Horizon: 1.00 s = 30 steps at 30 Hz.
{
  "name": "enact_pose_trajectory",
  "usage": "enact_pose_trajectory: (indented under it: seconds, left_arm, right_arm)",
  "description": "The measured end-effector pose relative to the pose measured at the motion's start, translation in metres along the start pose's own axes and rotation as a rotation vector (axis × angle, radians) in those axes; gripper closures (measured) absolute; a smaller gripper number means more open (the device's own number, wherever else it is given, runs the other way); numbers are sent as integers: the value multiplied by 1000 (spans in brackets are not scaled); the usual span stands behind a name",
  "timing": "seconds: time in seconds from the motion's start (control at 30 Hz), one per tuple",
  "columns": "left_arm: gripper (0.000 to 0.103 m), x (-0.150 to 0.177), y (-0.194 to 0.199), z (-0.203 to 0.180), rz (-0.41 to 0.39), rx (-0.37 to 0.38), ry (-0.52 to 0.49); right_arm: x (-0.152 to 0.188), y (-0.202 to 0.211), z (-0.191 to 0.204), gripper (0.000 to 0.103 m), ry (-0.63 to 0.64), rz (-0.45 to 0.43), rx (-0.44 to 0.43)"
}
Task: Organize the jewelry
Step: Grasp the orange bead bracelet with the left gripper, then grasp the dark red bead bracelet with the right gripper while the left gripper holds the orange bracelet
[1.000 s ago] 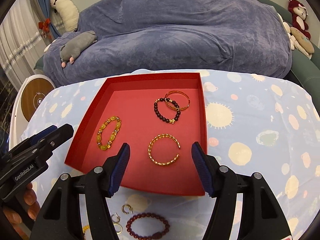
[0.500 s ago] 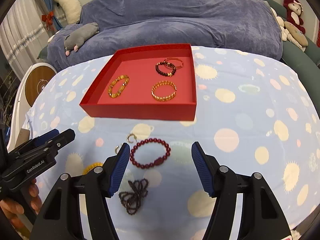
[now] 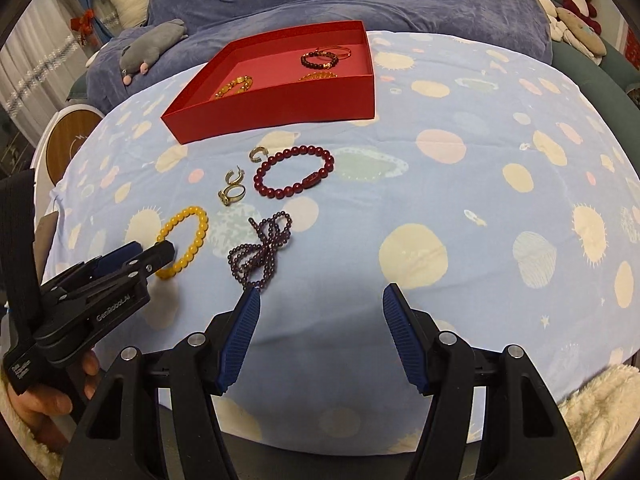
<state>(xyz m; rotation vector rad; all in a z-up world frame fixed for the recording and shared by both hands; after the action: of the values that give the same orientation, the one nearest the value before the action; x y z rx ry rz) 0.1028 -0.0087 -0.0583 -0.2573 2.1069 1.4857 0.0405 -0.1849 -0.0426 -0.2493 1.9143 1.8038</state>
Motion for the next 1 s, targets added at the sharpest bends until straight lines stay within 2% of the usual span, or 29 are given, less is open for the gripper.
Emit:
enact_pose_trajectory:
  seconds: [0.1, 0.17, 0.2, 0.3, 0.57, 1.0]
  left_arm:
    - [72, 0, 0, 0, 0, 3, -1]
    - [77, 0, 0, -1, 2, 0, -4]
    - [86, 0, -1, -1, 5, 2, -5]
    - [95, 1, 0, 0, 6, 3, -3]
    - [96, 10, 8, 4, -5, 2, 21]
    - [95, 13, 8, 4, -8, 15, 31]
  right_arm:
    - [3, 1, 2, 41, 5, 2, -4]
    - [5, 0, 4, 41, 7, 5, -6]
    - [5, 0, 4, 41, 7, 6, -6]
    - [6, 1, 5, 41, 8, 6, -7]
    - [1, -2, -1, 41, -21, 6, -6]
    - [-61, -41, 9, 42, -32, -14, 12]
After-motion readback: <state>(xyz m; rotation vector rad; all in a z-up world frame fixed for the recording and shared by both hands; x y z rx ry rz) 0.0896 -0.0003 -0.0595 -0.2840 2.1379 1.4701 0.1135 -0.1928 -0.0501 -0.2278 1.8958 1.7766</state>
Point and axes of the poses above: each gripper's, at about its wrist camera, not at the fingertips, and y roughly against the way its jaws point, z to its left, x to its underside, the point moved 6 cm from there along -y, roughly the way its jaws point, and after that the axes turned 10 degrees about x, right-handed, at the moved point
